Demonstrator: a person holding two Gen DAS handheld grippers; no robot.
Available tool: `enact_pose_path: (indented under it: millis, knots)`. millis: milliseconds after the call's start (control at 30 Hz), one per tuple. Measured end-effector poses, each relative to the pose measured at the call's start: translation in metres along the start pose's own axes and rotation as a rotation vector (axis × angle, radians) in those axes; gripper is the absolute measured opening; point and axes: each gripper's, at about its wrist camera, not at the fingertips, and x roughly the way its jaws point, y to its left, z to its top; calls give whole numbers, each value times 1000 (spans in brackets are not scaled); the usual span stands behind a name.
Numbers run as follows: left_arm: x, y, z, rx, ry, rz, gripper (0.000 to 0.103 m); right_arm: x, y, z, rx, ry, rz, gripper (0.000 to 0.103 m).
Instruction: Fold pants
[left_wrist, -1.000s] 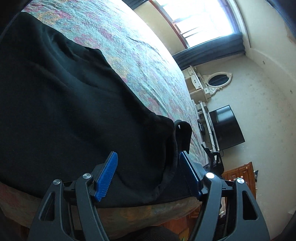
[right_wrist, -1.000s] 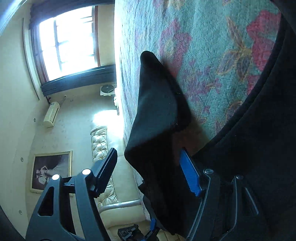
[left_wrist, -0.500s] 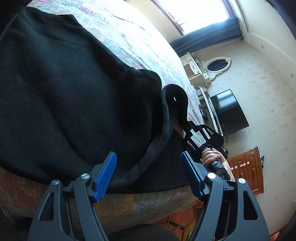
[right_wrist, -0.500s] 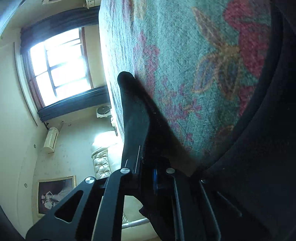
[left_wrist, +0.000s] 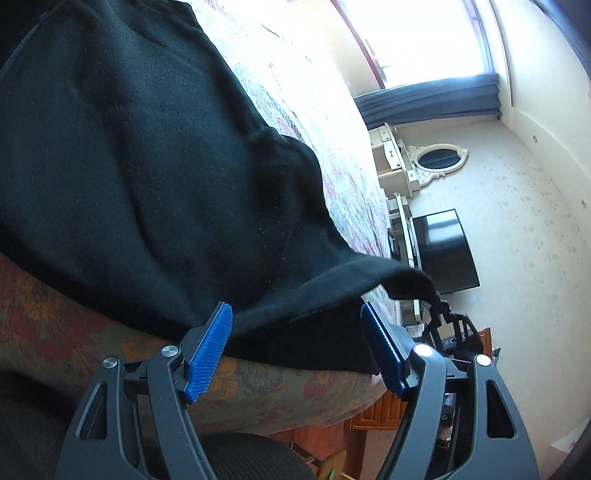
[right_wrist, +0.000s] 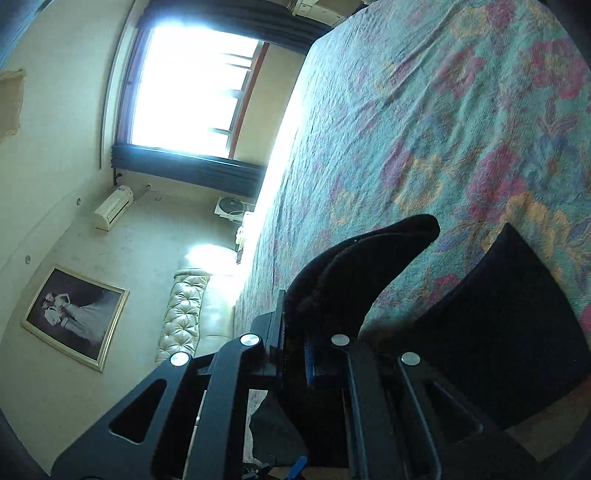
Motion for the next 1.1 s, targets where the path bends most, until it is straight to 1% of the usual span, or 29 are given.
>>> enact_pose_path:
  millis: [67, 133, 233, 367, 433, 533, 633, 733, 767, 800, 833, 867, 900, 967, 1000, 1033, 1100]
  knots:
    - [10, -7, -7, -39, 20, -28, 72, -20, -8, 3, -19, -10, -45, 7]
    - [18, -10, -14, -69, 48, -44, 72, -33, -24, 3, 3, -1, -65, 7]
    - [32, -17, -23, -77, 78, -37, 72, -44, -46, -1, 35, 4, -69, 7]
    - [47, -27, -31, -91, 88, -48, 72, -49, -59, -4, 55, 13, -53, 7]
    - [53, -29, -30, -84, 75, -36, 72, -52, -61, -5, 58, 16, -41, 7]
    - [60, -28, -29, -94, 50, 8, 72, -53, -57, -4, 54, 20, -24, 7]
    - [59, -17, -34, -150, 18, 5, 72, -46, -49, -1, 49, 25, -3, 7]
    - [54, -14, -32, -164, -27, -10, 72, -45, -37, 2, 38, 29, 18, 7]
    - [52, -13, -30, -157, -53, -4, 67, -45, -37, 2, 36, 30, 22, 7]
    - [50, -12, -27, -144, -73, 17, 50, -45, -36, 2, 37, 30, 22, 7]
    - [49, -12, -25, -127, -81, 55, 38, -45, -38, 3, 42, 29, 23, 7]
    - [48, -8, -23, -116, -84, 94, 16, -45, -41, 3, 47, 30, 24, 7]
    - [48, -4, -22, -118, -84, 102, 12, -45, -43, 2, 49, 32, 22, 7]
    - [47, 3, -23, -147, -87, 69, 10, -46, -49, 0, 57, 33, 21, 7]
    - [46, 4, -24, -149, -88, 69, 9, -46, -51, -1, 58, 33, 19, 7]
    - [44, 1, -26, -133, -89, 76, 9, -47, -53, -2, 58, 33, 16, 7]
    - [39, -11, -30, -68, -99, 104, 9, -51, -56, -3, 51, 33, 8, 7]
